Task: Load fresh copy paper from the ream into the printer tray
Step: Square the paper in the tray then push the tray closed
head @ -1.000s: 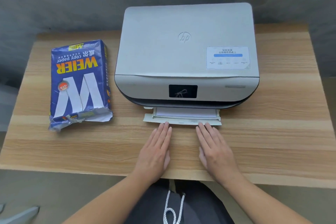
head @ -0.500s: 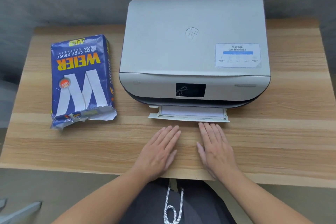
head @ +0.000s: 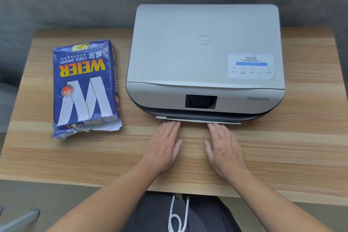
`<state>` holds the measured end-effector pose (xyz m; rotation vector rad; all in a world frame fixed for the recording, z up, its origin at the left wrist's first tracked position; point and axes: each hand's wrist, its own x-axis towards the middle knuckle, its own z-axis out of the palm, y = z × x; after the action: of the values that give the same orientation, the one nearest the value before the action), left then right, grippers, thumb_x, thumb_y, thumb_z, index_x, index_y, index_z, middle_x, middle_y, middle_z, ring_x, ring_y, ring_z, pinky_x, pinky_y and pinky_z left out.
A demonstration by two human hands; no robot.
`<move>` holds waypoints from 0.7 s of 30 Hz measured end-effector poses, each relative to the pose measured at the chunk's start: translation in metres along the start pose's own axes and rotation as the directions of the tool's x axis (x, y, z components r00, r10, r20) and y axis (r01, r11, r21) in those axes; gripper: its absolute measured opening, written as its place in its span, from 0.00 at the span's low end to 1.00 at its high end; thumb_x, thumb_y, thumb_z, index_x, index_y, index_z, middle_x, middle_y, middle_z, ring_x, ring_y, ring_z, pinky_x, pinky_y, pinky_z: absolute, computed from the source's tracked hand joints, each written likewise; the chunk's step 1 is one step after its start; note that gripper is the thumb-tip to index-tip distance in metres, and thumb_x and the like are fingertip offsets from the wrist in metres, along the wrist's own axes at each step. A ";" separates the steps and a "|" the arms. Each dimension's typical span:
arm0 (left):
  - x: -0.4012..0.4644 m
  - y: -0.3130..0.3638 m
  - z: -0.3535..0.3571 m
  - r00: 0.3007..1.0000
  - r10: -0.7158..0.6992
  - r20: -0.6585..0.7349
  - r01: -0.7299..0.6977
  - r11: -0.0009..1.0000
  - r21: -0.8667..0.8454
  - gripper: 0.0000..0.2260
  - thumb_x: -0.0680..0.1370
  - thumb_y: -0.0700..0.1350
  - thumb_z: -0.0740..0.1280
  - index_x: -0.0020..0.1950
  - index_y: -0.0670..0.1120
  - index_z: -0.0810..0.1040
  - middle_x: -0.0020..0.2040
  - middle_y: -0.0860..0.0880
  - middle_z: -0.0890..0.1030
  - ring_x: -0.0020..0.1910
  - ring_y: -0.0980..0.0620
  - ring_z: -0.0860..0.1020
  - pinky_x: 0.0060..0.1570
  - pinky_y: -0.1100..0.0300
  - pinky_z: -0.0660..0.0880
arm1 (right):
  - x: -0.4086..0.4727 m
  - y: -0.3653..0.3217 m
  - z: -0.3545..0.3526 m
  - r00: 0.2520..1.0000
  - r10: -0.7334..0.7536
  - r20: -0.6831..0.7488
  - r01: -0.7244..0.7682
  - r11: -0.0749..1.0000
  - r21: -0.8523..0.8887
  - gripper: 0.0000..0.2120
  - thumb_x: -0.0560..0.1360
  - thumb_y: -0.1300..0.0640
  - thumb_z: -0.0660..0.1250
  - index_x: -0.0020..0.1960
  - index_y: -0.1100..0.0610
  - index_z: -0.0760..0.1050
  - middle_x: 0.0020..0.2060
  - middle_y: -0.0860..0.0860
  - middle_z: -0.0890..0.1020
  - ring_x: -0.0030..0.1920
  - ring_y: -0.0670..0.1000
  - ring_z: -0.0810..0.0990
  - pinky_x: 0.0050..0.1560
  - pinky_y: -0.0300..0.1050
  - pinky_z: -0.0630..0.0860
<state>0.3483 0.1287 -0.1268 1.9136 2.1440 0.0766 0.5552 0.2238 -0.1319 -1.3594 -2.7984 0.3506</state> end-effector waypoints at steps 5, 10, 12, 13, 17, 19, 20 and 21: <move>0.009 -0.004 0.002 1.000 -0.007 0.015 0.007 1.000 -0.018 0.26 0.83 0.53 0.56 0.77 0.39 0.68 0.73 0.41 0.76 0.72 0.43 0.74 0.77 0.48 0.66 | 0.012 -0.003 -0.008 1.000 0.010 -0.013 -0.010 1.000 0.008 0.26 0.74 0.54 0.71 0.69 0.63 0.74 0.59 0.57 0.82 0.58 0.58 0.81 0.55 0.51 0.81; 0.012 -0.003 0.001 1.000 -0.023 -0.010 0.023 0.999 -0.034 0.25 0.83 0.52 0.59 0.76 0.40 0.71 0.70 0.43 0.78 0.68 0.44 0.77 0.74 0.50 0.70 | 0.013 -0.003 -0.008 1.000 -0.010 -0.014 0.009 0.998 -0.060 0.25 0.75 0.52 0.69 0.68 0.63 0.74 0.54 0.55 0.83 0.53 0.56 0.82 0.51 0.50 0.80; 0.014 -0.001 0.000 0.999 -0.035 -0.025 0.034 0.999 -0.037 0.24 0.82 0.52 0.61 0.74 0.40 0.72 0.68 0.44 0.79 0.66 0.45 0.78 0.72 0.51 0.71 | 0.013 -0.003 -0.008 1.000 -0.014 -0.011 0.013 0.997 -0.079 0.25 0.75 0.51 0.68 0.68 0.63 0.74 0.53 0.55 0.83 0.52 0.56 0.82 0.49 0.50 0.80; 0.016 -0.001 0.000 0.999 -0.039 -0.032 0.038 0.999 -0.034 0.24 0.81 0.51 0.63 0.74 0.40 0.73 0.67 0.44 0.80 0.64 0.45 0.79 0.71 0.51 0.72 | 0.014 -0.004 -0.008 1.000 -0.012 -0.013 0.010 0.996 -0.084 0.25 0.76 0.51 0.68 0.68 0.63 0.74 0.52 0.55 0.83 0.51 0.56 0.82 0.48 0.50 0.80; 0.022 0.001 -0.005 0.998 -0.052 -0.039 0.051 0.998 -0.024 0.22 0.80 0.52 0.67 0.70 0.41 0.75 0.59 0.45 0.81 0.56 0.46 0.80 0.62 0.53 0.77 | 0.015 -0.003 -0.008 0.999 -0.010 -0.033 0.007 0.996 -0.088 0.23 0.77 0.51 0.65 0.67 0.62 0.75 0.49 0.54 0.83 0.48 0.56 0.81 0.45 0.51 0.80; 0.022 0.003 -0.006 0.998 -0.048 -0.033 0.048 0.999 0.003 0.24 0.80 0.53 0.67 0.71 0.40 0.75 0.59 0.45 0.81 0.54 0.46 0.81 0.60 0.53 0.78 | 0.015 -0.003 -0.008 0.999 -0.018 -0.034 0.015 0.995 -0.100 0.22 0.78 0.51 0.64 0.67 0.62 0.75 0.48 0.54 0.83 0.47 0.56 0.81 0.45 0.51 0.80; 0.022 0.004 -0.005 0.998 -0.048 -0.031 0.048 0.999 0.015 0.24 0.80 0.53 0.67 0.71 0.40 0.75 0.59 0.45 0.81 0.55 0.46 0.81 0.60 0.53 0.78 | 0.015 -0.003 -0.008 0.999 -0.023 -0.032 0.019 0.995 -0.103 0.22 0.78 0.51 0.63 0.67 0.62 0.75 0.48 0.54 0.83 0.47 0.56 0.81 0.45 0.51 0.80; 0.022 0.005 -0.005 0.998 -0.051 -0.032 0.052 0.998 0.021 0.25 0.80 0.54 0.67 0.71 0.40 0.74 0.60 0.44 0.81 0.55 0.46 0.80 0.61 0.52 0.78 | 0.015 -0.003 -0.009 0.999 -0.024 -0.030 0.021 0.994 -0.103 0.23 0.78 0.50 0.63 0.68 0.62 0.74 0.49 0.54 0.83 0.47 0.56 0.81 0.45 0.51 0.80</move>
<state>0.3501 0.1511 -0.1248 1.8803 2.2221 0.0742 0.5442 0.2353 -0.1241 -1.3385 -2.8405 0.1854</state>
